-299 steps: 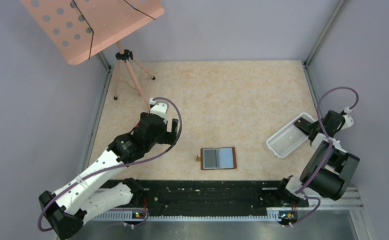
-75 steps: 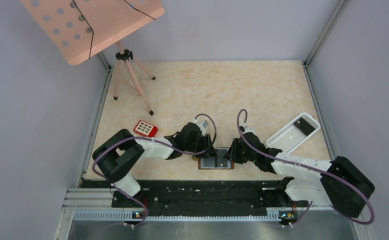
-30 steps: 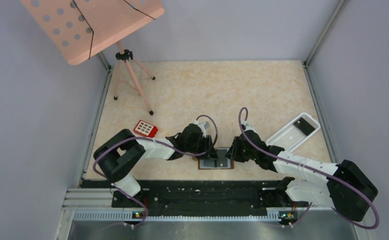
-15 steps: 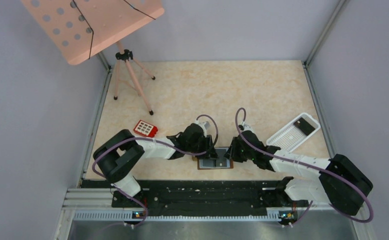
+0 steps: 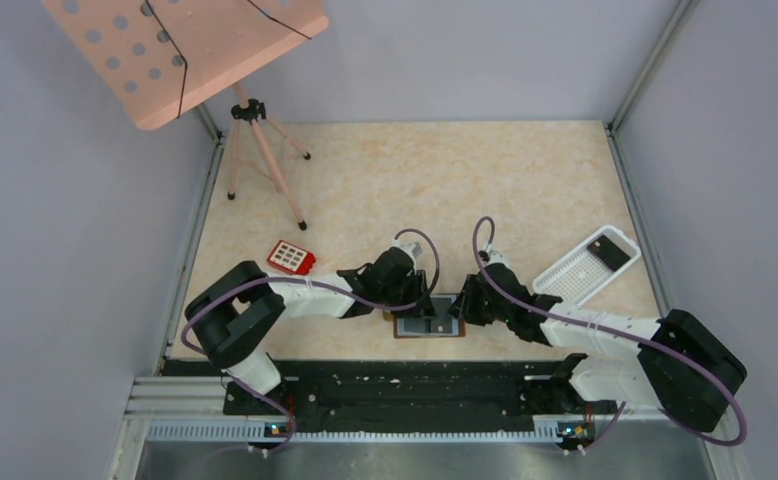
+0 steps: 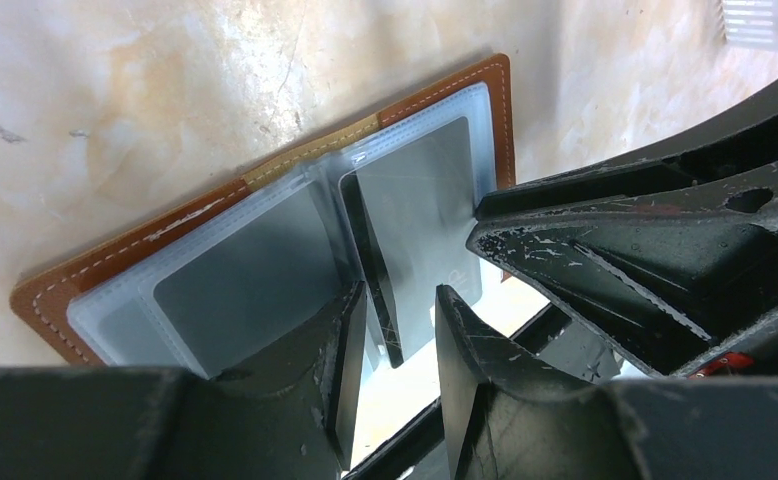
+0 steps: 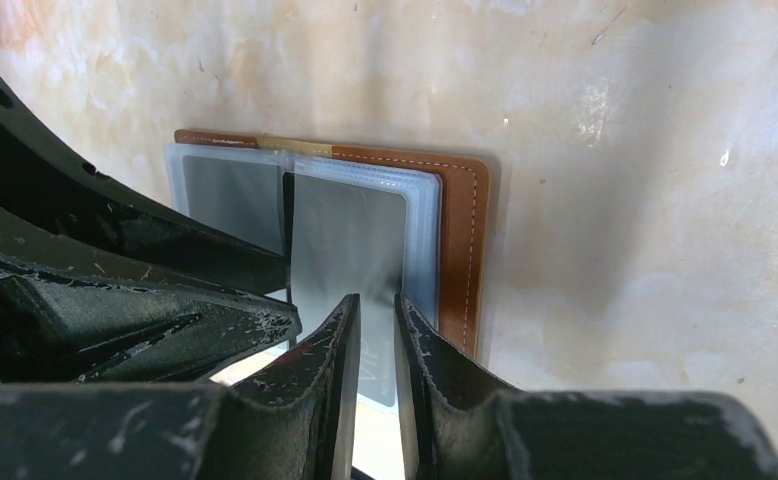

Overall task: Take the credit cards out of the card holder
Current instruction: Remove the credit card from the card holder.

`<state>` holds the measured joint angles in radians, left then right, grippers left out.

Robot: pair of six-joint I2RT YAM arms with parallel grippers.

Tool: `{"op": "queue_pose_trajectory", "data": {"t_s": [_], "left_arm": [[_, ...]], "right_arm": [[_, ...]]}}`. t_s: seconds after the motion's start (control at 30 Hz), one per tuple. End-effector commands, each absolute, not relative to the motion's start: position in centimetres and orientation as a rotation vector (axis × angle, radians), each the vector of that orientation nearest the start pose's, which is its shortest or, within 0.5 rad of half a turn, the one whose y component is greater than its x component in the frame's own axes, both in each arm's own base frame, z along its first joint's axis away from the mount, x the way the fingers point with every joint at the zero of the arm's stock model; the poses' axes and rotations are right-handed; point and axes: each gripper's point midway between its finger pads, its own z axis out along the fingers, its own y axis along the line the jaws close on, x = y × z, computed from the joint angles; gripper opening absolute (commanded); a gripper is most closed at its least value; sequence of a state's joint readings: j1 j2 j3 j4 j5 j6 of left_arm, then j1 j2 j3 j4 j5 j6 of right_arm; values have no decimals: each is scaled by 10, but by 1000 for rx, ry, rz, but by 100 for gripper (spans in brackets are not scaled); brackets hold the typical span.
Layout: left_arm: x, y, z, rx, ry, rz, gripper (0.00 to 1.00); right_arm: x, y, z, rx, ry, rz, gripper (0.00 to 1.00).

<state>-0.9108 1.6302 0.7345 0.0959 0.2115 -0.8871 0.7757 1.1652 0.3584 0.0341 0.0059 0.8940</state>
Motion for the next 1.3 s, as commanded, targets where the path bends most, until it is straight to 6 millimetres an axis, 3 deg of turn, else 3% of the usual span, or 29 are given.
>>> {"op": "queue_pose_trajectory", "data": {"t_s": [0.0, 0.27, 0.47, 0.97, 1.17, 1.27], "left_arm": [[191, -330, 38, 123, 2612, -879, 38], [186, -328, 35, 116, 2644, -865, 38], [181, -340, 38, 159, 2627, -969, 38], [175, -344, 38, 167, 2644, -1018, 37], [167, -351, 47, 158, 2645, -1119, 27], [165, -352, 52, 146, 2641, -1152, 14]], "right_arm": [[173, 208, 7, 164, 2555, 692, 19], [172, 208, 6, 166, 2557, 691, 19], [175, 215, 12, 170, 2525, 747, 19], [168, 219, 8, 192, 2534, 804, 15], [169, 216, 6, 198, 2534, 786, 14], [169, 214, 5, 199, 2534, 772, 14]]}}
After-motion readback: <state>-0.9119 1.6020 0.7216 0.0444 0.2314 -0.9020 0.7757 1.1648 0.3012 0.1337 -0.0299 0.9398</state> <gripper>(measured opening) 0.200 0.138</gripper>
